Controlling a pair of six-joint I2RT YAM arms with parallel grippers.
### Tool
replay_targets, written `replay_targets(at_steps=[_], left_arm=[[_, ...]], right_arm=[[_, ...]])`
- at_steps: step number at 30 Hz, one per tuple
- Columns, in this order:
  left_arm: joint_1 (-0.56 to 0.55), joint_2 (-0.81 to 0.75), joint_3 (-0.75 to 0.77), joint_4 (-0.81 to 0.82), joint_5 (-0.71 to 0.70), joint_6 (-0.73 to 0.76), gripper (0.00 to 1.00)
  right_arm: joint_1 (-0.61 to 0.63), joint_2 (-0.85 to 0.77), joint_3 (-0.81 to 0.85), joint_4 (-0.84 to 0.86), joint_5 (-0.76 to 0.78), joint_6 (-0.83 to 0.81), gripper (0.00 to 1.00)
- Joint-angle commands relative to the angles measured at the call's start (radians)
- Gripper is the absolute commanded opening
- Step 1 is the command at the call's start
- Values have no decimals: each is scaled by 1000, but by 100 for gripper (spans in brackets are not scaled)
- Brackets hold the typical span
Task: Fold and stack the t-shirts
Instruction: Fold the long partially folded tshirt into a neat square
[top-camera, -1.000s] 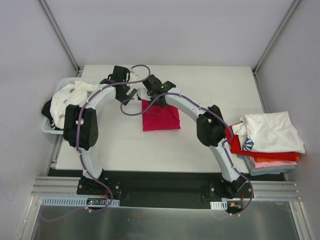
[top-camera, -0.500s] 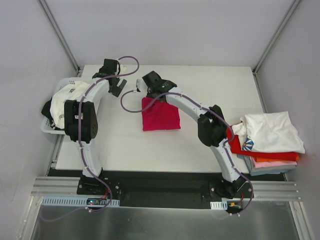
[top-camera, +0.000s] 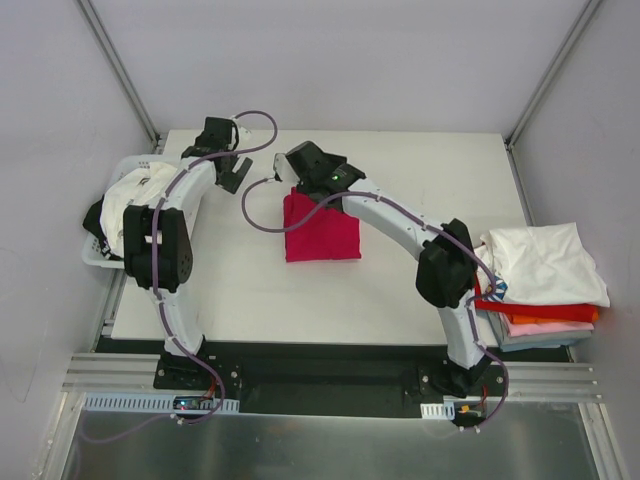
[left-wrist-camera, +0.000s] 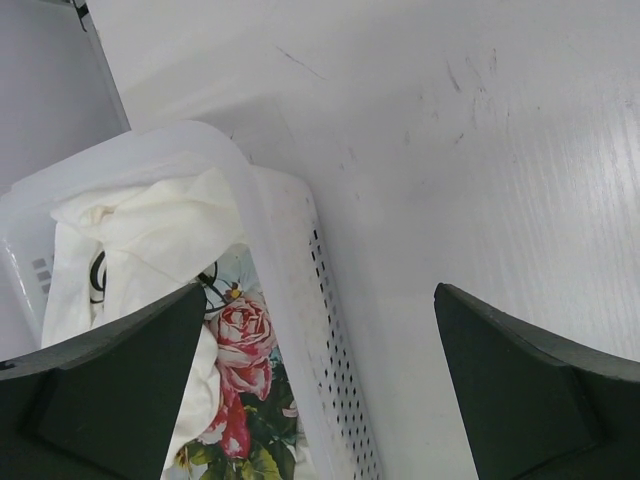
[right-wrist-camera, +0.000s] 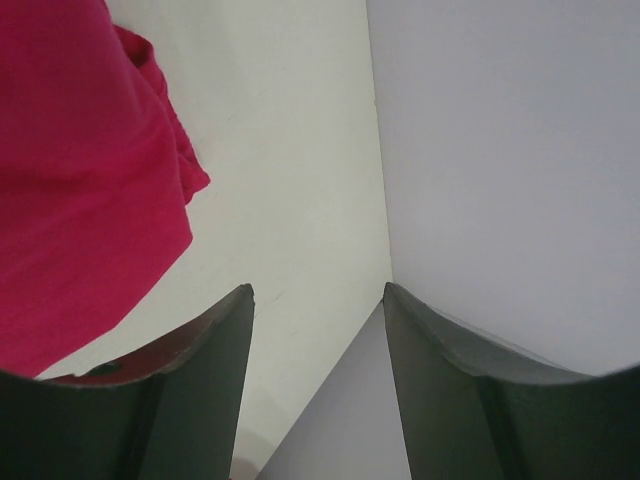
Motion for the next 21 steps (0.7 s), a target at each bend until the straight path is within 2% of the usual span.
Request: replay_targets(at_steps=[1, 9, 15, 16, 21], left_arm=[[-7, -99, -34, -4, 16, -16, 99], [-10, -156, -99, -6, 53, -21, 99], [-8, -168, -94, -4, 58, -3, 99], [-8, -165, -90, -4, 62, 2, 99], [-7, -153, -59, -4, 142, 2, 99]], right_arm=[[46, -139, -56, -65, -8, 86, 58], [34, -73, -68, -111, -160, 137, 58], [-3, 59, 93, -272, -347, 215, 59], [-6, 74, 134, -311, -406, 230, 66], [-31, 91, 140, -326, -526, 264, 71]])
